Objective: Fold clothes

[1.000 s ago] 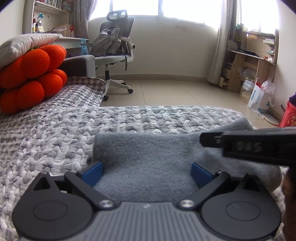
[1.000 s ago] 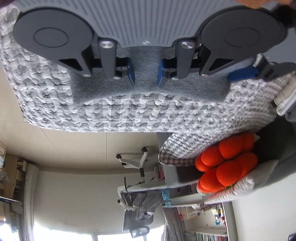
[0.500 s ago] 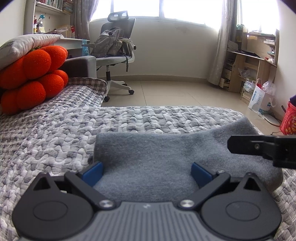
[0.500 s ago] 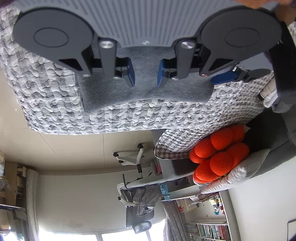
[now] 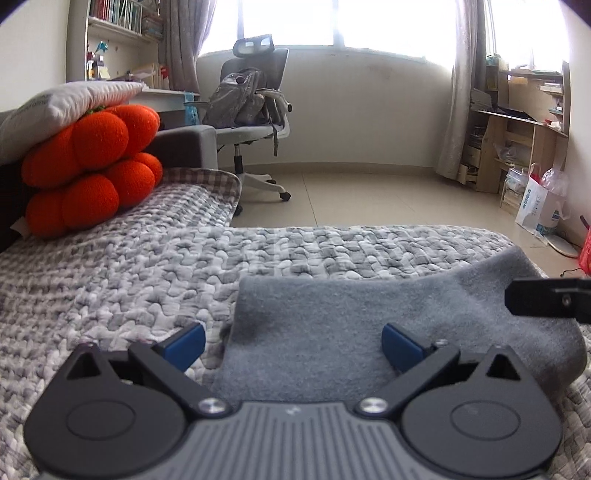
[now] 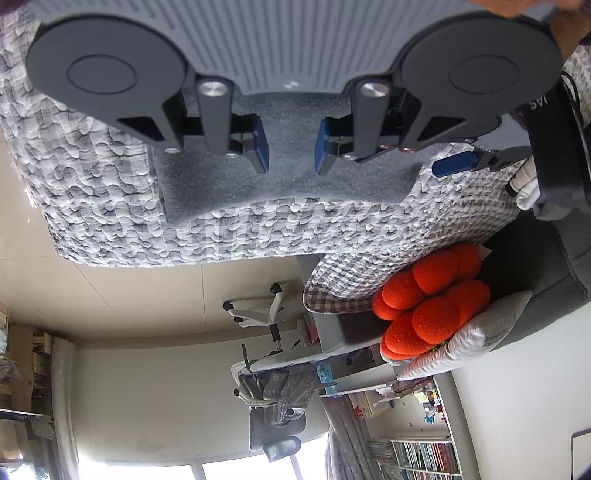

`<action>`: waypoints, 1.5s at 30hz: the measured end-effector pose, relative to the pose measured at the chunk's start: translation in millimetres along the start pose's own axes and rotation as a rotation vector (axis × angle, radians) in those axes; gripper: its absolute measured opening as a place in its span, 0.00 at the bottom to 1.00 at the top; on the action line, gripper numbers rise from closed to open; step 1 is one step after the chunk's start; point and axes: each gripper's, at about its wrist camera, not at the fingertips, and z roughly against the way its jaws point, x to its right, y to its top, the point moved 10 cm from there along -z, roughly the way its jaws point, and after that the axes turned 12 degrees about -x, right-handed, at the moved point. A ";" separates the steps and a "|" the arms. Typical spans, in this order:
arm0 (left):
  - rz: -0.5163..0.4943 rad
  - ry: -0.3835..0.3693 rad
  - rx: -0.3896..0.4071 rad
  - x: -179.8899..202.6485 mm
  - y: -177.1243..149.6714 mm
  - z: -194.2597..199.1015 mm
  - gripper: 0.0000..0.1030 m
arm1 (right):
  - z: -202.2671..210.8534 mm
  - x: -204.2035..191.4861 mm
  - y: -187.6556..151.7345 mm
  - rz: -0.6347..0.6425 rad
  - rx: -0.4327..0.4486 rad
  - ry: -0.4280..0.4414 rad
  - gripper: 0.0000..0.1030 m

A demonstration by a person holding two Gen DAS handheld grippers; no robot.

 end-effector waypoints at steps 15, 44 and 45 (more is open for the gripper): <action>0.141 0.042 0.019 -37.1 8.9 11.5 0.99 | -15.4 -12.7 -15.4 0.022 -0.092 0.010 0.37; 0.153 0.047 0.005 -43.5 5.6 14.7 0.99 | -20.8 -13.2 -26.3 0.002 -0.142 0.014 0.41; 0.155 0.046 0.003 -43.8 5.3 14.5 0.99 | -19.1 -13.2 -25.4 -0.001 -0.138 0.019 0.41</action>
